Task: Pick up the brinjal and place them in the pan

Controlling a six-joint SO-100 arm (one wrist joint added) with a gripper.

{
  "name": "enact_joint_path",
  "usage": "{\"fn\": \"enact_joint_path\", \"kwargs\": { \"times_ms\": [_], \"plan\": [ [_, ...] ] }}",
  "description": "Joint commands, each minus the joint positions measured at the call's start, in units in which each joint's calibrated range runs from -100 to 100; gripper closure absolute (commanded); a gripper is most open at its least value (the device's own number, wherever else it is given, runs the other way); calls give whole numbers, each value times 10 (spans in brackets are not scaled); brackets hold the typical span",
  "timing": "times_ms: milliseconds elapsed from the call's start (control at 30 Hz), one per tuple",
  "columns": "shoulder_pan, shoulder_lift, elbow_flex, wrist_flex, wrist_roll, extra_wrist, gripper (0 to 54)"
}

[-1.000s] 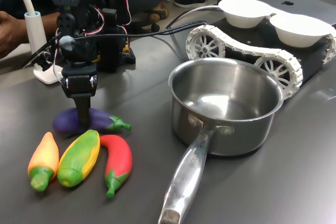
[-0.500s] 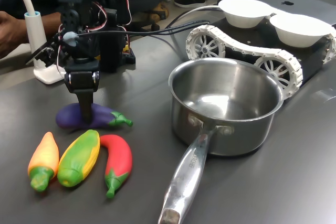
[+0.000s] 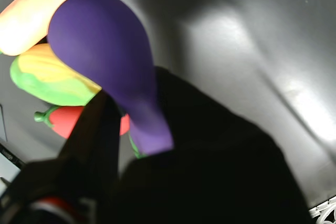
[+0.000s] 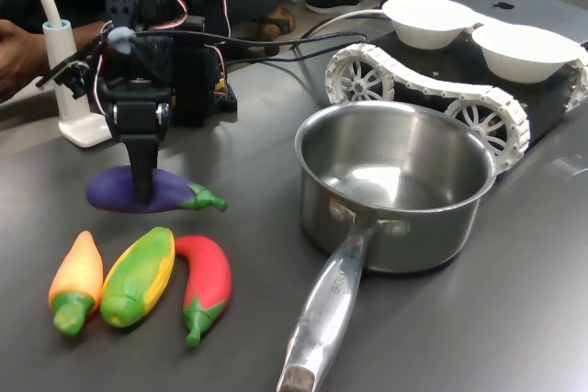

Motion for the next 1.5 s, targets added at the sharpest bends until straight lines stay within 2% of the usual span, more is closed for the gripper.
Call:
{"fn": "enact_joint_path", "kwargs": {
  "times_ms": [0,400,700,1100,1300,1467],
  "plan": [
    [1,-58,-37,-32,-7,-3,536],
    [0,-100,-32,-69,-19,-4,536],
    [-28,-134,-67,-73,-34,-7,536],
    [-103,-173,-135,-78,-59,-7,536],
    [-150,-205,-132,-109,-79,-7,536],
    [-197,-208,-166,-111,-92,-7,536]
  ]
}}
